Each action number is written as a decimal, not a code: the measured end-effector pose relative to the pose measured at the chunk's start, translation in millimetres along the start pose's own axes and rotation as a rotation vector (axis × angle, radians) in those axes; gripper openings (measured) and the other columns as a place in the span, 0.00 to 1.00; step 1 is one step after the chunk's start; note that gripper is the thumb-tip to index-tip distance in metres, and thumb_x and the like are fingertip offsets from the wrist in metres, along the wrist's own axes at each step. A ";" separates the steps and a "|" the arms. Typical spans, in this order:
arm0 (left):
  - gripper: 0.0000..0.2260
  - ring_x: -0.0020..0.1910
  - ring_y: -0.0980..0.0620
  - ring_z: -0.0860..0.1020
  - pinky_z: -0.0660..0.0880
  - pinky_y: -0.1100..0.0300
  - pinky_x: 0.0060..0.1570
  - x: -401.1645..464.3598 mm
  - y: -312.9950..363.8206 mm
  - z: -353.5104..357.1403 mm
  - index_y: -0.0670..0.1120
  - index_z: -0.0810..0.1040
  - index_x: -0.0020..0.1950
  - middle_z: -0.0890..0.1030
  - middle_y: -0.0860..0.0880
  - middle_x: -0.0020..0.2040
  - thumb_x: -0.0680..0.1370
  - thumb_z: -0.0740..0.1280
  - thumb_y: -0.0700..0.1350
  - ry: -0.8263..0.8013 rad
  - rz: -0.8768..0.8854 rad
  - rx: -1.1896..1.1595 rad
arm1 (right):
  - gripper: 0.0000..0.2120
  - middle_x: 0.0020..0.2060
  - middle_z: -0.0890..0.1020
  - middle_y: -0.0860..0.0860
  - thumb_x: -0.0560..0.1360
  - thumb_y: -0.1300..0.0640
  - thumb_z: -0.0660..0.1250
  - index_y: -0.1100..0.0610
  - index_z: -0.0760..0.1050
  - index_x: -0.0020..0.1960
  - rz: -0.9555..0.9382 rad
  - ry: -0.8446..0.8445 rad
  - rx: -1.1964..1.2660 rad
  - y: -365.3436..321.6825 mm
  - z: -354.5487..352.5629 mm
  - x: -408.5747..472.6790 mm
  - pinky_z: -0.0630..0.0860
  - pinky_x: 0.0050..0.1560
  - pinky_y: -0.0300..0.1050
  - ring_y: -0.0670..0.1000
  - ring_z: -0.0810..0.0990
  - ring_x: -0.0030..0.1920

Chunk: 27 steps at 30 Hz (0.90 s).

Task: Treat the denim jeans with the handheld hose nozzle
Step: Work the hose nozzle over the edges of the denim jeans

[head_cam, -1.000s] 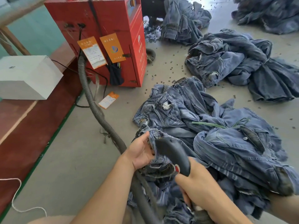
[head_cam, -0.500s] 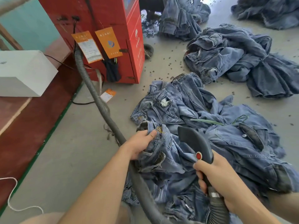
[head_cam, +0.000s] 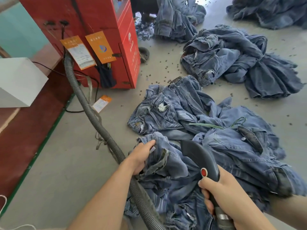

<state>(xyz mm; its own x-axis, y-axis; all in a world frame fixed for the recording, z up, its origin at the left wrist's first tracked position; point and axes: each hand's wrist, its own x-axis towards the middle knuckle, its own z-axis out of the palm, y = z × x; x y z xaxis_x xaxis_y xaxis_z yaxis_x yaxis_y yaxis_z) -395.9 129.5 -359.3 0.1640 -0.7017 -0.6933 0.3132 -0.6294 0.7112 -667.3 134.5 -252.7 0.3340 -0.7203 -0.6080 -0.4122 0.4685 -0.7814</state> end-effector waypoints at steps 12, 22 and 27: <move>0.28 0.68 0.40 0.78 0.79 0.46 0.62 -14.5 18.7 0.0 0.43 0.81 0.69 0.79 0.38 0.69 0.86 0.52 0.61 -0.358 -0.075 -0.310 | 0.06 0.27 0.78 0.57 0.76 0.61 0.65 0.59 0.68 0.50 -0.096 0.164 -0.257 -30.0 13.7 37.7 0.74 0.28 0.49 0.55 0.76 0.23; 0.33 0.72 0.37 0.75 0.74 0.39 0.68 -18.4 16.5 10.9 0.41 0.76 0.73 0.75 0.36 0.73 0.85 0.49 0.64 -0.509 -0.103 -0.543 | 0.06 0.27 0.78 0.55 0.74 0.58 0.64 0.57 0.69 0.48 -0.060 0.003 -0.321 -18.8 35.8 16.6 0.70 0.25 0.44 0.55 0.76 0.22; 0.32 0.72 0.36 0.74 0.70 0.38 0.71 -23.1 10.2 0.6 0.39 0.76 0.73 0.74 0.35 0.73 0.85 0.50 0.62 -0.471 -0.102 -0.561 | 0.06 0.28 0.74 0.59 0.75 0.67 0.63 0.59 0.68 0.43 -0.088 0.144 -0.078 -34.9 8.0 36.4 0.72 0.27 0.49 0.55 0.72 0.24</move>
<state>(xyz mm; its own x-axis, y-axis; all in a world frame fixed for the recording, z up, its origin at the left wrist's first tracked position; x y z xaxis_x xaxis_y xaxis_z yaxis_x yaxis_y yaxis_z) -397.0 139.0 -336.0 -0.2709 -0.7974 -0.5392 0.7575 -0.5222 0.3918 -634.0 95.9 -248.7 0.2489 -0.8255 -0.5065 -0.4529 0.3631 -0.8143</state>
